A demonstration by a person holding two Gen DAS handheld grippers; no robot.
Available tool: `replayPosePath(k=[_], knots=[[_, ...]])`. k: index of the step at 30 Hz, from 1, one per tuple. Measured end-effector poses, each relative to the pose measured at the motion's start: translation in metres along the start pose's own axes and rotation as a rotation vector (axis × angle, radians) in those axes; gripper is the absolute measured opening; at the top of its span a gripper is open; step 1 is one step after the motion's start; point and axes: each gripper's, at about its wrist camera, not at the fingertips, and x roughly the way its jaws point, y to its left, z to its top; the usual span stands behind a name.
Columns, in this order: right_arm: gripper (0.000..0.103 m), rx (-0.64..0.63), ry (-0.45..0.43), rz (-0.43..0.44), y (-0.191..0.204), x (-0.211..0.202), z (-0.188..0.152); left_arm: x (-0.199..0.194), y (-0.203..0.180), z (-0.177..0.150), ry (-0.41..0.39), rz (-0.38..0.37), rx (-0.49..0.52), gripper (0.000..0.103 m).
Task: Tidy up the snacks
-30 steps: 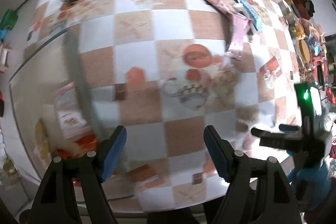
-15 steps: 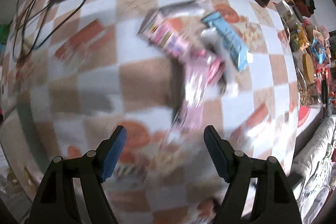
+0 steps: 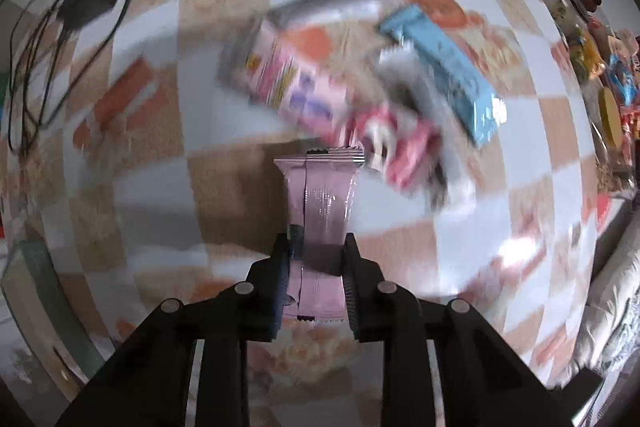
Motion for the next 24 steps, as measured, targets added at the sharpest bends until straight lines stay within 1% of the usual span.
replayPosePath(k=[2,5,6,7,9,12,13,15,16,17,18,19,21,24], knots=[[0.103,0.001,0.003,0.001,0.000,0.001,0.000,0.000,0.011,-0.025,0.018,0.001,-0.003,0.027],[0.103,0.001,0.007,0.001,-0.001,0.001,0.000,-0.001,0.026,-0.063,0.028,0.037,0.026,0.029],[0.103,0.003,0.006,0.001,-0.001,0.001,0.001,-0.001,0.031,-0.073,0.036,0.043,0.029,0.037],[0.103,0.004,0.002,0.001,-0.001,0.000,0.001,0.000,0.039,-0.084,0.049,0.050,0.029,0.049],[0.103,0.008,-0.003,-0.001,0.000,-0.001,0.002,0.000,0.048,-0.096,0.051,0.065,0.023,0.059],[0.103,0.003,0.009,-0.001,0.001,-0.001,0.005,0.000,0.062,-0.103,0.054,0.061,-0.001,0.066],[0.103,-0.004,0.030,0.001,0.001,0.000,0.007,0.000,0.065,-0.105,0.055,0.060,-0.004,0.069],[0.103,-0.034,0.097,0.000,0.003,0.003,0.013,-0.001,0.072,-0.105,0.058,0.061,-0.005,0.072],[0.103,-0.036,0.116,0.014,0.002,0.002,0.016,-0.001,0.073,-0.103,0.059,0.060,-0.006,0.073],[0.103,-0.026,0.113,0.043,0.000,-0.003,0.020,-0.001,0.075,-0.102,0.061,0.058,-0.009,0.074],[0.103,-0.017,0.094,0.062,-0.002,-0.010,0.025,0.000,0.081,-0.108,0.061,0.055,-0.012,0.075],[0.103,-0.013,0.064,0.059,-0.004,-0.020,0.032,0.000,0.089,-0.109,0.064,0.050,-0.018,0.078],[0.103,-0.019,0.012,0.047,-0.005,-0.036,0.046,0.001,0.093,-0.103,0.075,0.038,-0.042,0.080],[0.103,-0.049,-0.053,0.035,0.001,-0.059,0.071,0.002,0.098,-0.104,0.081,0.029,-0.051,0.081]])
